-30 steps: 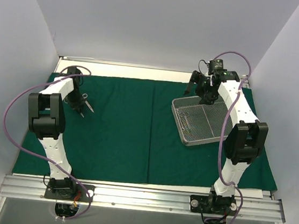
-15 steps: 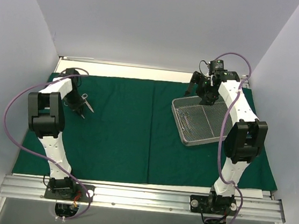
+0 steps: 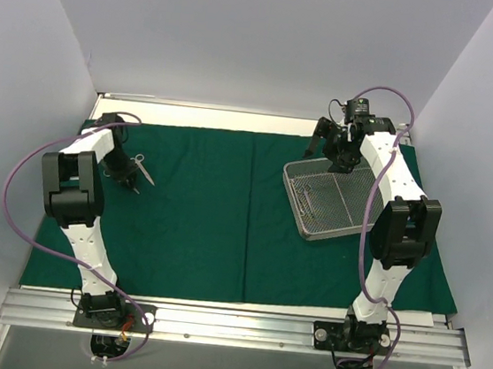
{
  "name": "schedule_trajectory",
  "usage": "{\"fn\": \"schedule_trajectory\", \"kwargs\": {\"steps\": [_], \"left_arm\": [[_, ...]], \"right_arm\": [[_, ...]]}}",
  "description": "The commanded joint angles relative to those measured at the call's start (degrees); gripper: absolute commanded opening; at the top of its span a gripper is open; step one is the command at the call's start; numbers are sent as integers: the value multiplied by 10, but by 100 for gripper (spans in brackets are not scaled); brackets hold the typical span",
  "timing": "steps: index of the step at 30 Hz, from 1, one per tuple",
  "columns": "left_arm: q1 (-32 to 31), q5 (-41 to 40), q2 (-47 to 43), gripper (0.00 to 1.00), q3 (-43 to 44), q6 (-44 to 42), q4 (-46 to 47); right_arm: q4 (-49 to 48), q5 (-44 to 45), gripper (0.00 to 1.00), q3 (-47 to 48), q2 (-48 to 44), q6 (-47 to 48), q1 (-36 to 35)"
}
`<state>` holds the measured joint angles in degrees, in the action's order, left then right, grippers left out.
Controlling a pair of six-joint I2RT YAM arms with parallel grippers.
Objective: Open and lay out the surgical kit
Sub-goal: Place the medical item in the surgical kit.
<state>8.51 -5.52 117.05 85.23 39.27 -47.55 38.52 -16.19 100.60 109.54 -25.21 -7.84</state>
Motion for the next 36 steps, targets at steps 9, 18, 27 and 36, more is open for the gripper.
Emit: {"fn": "schedule_trajectory", "kwargs": {"steps": [9, 18, 27, 36], "left_arm": [[13, 2, 5, 37, -15, -17, 10], [19, 4, -98, 60, 30, -77, -34], [-20, 111, -199, 62, 6, -143, 19], [-60, 158, -177, 61, 19, -155, 25]], "right_arm": [[1, -13, 89, 3, 2, 0, 5], [8, 15, 89, 21, 16, -6, 5], [70, 66, 77, 37, 88, 85, 5], [68, 83, 60, -2, 103, 111, -16]]}}
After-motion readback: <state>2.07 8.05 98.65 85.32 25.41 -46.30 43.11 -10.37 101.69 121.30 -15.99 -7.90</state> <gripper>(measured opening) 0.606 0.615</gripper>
